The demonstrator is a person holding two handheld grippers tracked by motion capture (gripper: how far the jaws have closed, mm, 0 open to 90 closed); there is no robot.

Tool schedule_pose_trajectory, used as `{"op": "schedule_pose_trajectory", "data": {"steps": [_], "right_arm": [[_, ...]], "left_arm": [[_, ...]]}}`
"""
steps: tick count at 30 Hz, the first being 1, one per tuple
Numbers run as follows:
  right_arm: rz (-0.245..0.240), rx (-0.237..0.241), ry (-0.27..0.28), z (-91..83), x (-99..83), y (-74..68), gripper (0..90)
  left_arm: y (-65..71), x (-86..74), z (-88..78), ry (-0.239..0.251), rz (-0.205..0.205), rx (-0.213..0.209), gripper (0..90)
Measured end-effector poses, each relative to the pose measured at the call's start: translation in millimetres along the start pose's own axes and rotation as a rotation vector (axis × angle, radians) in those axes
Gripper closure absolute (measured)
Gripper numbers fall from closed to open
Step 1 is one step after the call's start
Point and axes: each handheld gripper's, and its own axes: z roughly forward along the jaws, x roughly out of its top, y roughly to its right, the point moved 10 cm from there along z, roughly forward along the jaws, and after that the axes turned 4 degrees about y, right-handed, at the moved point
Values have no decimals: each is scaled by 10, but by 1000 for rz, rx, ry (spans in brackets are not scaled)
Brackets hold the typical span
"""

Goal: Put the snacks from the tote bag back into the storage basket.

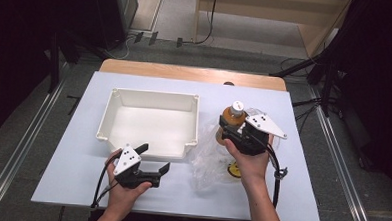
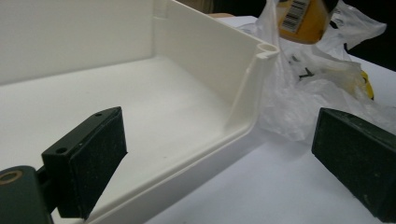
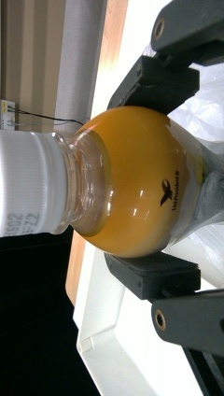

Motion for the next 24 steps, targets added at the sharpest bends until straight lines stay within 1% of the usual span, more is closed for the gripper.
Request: {"op": "schedule_pose_trajectory", "data": {"steps": [2,3,4,8,13,14,16,19,21,22,24], "right_arm": [[3,0,-2,4,-4,6,311],[5,0,-3,7,-5,7,311],[5,-2,-4,9,-6,8,311],[9,0,-5,10,-4,3,311],[0,3,-7,18,6,-9,311],[2,2,-7,21,8,-12,311],[2,3,-10,29,5,-20,311],[-4,0,-14,49,-5,-19,311],[-5,-1,-18,60,-11,-22,311],[-6,-2,-19,67,-13,-21,311],[-2,0,-23,78,-16,-29,311]], "left_arm": [[-78,14,-43,8,4,16,21],[-110,22,-60,12,-1,15,19],[-144,28,-77,13,-9,23,20],[-248,63,-160,28,-17,34,19],[-330,128,-258,46,-9,46,19],[-347,143,-282,50,-2,42,19],[-400,166,-343,54,9,54,19],[-483,186,-418,61,1,62,19],[-534,210,-457,76,-17,69,19],[-558,220,-474,78,-15,72,19],[-598,224,-503,75,5,79,19]]}}
